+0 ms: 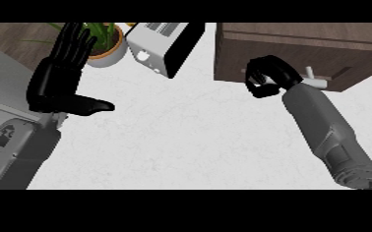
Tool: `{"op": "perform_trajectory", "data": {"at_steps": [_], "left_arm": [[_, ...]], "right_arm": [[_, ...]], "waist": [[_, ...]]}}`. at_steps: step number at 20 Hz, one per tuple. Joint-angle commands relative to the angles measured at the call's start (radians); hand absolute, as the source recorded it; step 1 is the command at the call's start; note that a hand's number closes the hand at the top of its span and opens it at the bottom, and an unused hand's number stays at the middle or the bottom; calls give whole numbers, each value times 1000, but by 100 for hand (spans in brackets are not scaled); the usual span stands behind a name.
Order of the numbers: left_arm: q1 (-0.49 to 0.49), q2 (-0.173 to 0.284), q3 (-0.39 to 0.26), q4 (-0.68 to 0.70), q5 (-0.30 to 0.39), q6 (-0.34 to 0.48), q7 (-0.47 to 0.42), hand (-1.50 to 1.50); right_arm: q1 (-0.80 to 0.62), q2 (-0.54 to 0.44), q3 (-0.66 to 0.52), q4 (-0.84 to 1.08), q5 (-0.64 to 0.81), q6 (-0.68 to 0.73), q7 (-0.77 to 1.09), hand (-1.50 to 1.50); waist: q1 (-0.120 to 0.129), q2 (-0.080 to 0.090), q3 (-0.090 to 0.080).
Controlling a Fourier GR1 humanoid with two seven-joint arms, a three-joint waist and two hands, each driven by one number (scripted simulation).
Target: Pick up the cup, place it into the drawer and close the drawer
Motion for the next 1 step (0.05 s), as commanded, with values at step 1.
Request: {"op": "perform_trajectory", "data": {"at_steps": [1], "left_arm": [[1,-15,-3,14,-3,-16,-19,-150]], "right_arm": [[-105,-104,-66,48,-19,-42,119,150]], "waist": [[16,38,5]]}}
